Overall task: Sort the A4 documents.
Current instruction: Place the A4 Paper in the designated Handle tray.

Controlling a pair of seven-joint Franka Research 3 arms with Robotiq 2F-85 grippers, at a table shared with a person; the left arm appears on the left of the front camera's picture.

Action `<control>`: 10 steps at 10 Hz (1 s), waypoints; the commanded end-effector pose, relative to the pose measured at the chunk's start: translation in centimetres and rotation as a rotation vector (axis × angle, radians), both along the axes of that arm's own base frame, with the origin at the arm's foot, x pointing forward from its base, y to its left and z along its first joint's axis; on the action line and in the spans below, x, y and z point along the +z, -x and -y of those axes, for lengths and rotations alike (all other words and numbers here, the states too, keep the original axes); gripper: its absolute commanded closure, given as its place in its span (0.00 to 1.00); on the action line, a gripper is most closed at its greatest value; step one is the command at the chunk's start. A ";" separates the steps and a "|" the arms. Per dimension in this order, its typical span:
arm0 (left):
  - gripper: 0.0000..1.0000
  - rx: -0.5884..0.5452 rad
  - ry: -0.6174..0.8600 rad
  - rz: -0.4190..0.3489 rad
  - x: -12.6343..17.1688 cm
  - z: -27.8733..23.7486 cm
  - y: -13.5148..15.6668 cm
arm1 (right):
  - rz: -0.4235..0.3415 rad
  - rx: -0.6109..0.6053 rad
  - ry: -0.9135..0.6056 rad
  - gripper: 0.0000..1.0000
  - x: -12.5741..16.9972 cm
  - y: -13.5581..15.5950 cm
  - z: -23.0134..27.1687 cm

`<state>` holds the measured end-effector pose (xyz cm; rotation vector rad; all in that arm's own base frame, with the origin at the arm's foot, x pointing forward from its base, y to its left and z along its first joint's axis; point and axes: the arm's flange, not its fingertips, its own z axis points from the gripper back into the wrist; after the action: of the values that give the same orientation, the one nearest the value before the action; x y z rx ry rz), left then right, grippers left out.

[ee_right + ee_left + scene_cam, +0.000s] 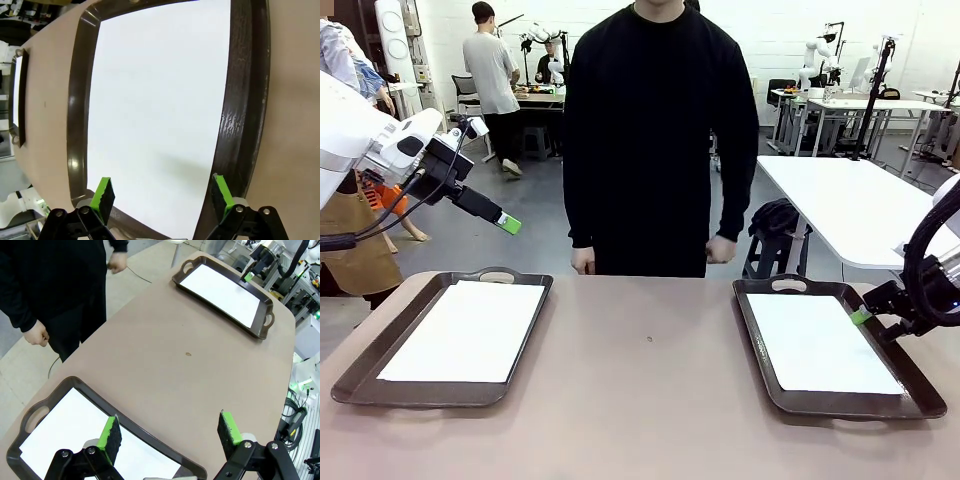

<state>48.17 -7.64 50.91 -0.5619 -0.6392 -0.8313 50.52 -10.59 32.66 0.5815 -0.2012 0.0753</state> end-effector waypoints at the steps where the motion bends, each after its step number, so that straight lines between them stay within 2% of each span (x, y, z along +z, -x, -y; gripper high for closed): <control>1: 0.00 -0.010 0.019 0.016 -0.1 0.0 0.1 | -0.003 0.003 -0.022 0.00 0.1 0.8 -0.1; 2: 0.00 -0.010 0.019 0.016 -0.1 0.0 0.1 | 0.000 0.000 0.000 0.00 0.0 0.0 0.0; 10: 0.00 -0.010 0.019 0.016 -0.1 0.0 0.1 | 0.000 0.000 0.000 0.00 0.0 0.0 0.0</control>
<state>48.17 -7.64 50.91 -0.5619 -0.6392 -0.8313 50.50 -10.64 32.73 0.5862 -0.1991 0.0764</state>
